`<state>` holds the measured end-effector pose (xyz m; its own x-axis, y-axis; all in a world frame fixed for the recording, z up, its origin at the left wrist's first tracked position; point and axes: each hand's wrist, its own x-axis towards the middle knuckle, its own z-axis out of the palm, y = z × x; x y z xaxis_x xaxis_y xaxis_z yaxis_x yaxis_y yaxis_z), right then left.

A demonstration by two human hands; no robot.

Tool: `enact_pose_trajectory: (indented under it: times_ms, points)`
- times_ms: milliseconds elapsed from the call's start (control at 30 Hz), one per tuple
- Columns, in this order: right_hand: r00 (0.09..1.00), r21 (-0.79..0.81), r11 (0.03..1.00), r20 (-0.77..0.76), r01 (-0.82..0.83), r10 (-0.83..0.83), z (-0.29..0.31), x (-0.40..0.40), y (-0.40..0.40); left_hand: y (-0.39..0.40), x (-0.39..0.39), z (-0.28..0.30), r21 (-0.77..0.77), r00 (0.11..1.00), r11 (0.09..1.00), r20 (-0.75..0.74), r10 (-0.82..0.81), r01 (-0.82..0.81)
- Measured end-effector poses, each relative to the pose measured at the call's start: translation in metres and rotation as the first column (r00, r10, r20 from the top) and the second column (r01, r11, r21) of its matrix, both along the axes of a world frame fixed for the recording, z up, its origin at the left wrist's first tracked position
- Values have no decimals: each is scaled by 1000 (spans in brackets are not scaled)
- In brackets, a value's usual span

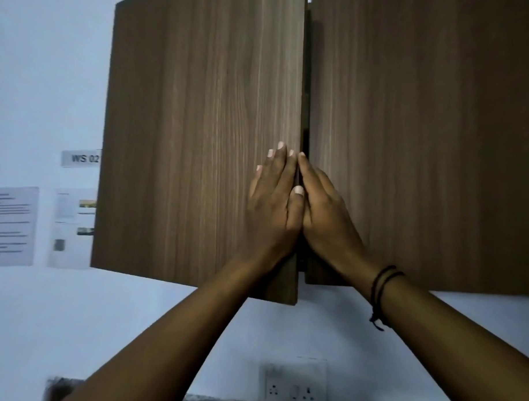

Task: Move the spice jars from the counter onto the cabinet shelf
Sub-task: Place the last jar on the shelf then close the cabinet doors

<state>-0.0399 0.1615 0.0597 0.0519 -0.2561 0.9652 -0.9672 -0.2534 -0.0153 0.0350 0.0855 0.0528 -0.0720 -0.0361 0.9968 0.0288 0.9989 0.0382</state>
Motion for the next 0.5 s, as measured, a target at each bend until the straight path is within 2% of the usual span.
enact_pose_trajectory:
  times_ms: [100, 233, 400, 500]
  points:
    - [974, 16, 977, -81, 213, -211, -5, -23, -7, -21, -22, -2, -84, 994, 992, 44, 96, -92]
    - [865, 37, 867, -109, 497, -490, -7, -45, -18, -41, -49, -2, -117, 988, 983, 47, 148, -142]
    - [765, 144, 751, -102, 644, -636, -10, -65, -31, -62, -73, -4, -178, 953, 944, 76, 294, -278]
    - [743, 179, 725, -73, 666, -665, -13, -78, -41, -71, -81, -5, -226, 919, 906, 88, 385, -358]
